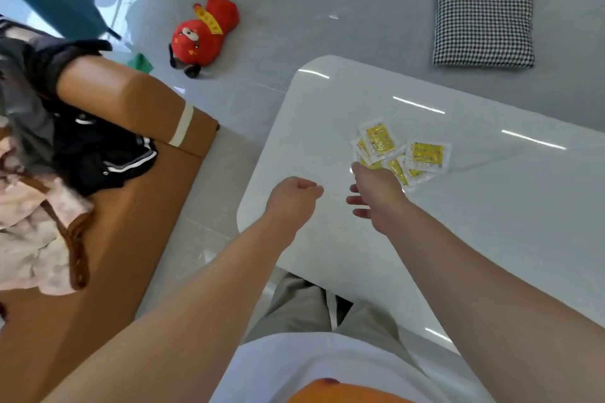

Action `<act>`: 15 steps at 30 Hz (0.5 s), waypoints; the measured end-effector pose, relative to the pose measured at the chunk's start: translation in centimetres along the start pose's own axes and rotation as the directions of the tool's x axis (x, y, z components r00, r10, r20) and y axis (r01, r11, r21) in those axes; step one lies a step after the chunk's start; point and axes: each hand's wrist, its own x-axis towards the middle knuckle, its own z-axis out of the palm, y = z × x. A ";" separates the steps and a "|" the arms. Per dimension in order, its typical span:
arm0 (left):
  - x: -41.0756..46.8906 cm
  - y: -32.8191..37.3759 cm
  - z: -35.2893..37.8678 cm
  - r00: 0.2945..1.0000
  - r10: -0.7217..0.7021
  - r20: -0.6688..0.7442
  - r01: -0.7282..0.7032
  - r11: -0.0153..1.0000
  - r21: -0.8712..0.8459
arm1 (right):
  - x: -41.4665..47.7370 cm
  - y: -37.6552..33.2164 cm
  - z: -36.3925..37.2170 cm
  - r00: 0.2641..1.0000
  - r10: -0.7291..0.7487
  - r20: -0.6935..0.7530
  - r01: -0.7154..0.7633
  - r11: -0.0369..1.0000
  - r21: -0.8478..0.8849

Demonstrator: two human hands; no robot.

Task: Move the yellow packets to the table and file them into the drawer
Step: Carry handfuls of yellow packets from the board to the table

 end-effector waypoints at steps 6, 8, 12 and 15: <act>-7.8 -5.5 -9.2 0.998 -0.012 -0.067 -0.005 0.972 -0.234 | -9.4 0.9 7.8 0.982 -0.128 0.141 0.149 0.977 -0.153; -10.1 -7.7 -12.0 0.993 -0.026 -0.114 -0.011 0.949 -0.315 | -12.4 1.8 10.1 0.970 -0.175 0.168 0.208 0.956 -0.207; -15.0 -13.6 -17.4 0.980 -0.035 -0.194 -0.050 0.907 -0.419 | -18.3 4.5 15.2 0.947 -0.237 0.216 0.297 0.904 -0.308; -18.9 -19.6 -21.3 0.966 -0.062 -0.251 -0.075 0.862 -0.501 | -23.0 7.6 20.2 0.929 -0.243 0.279 0.341 0.854 -0.393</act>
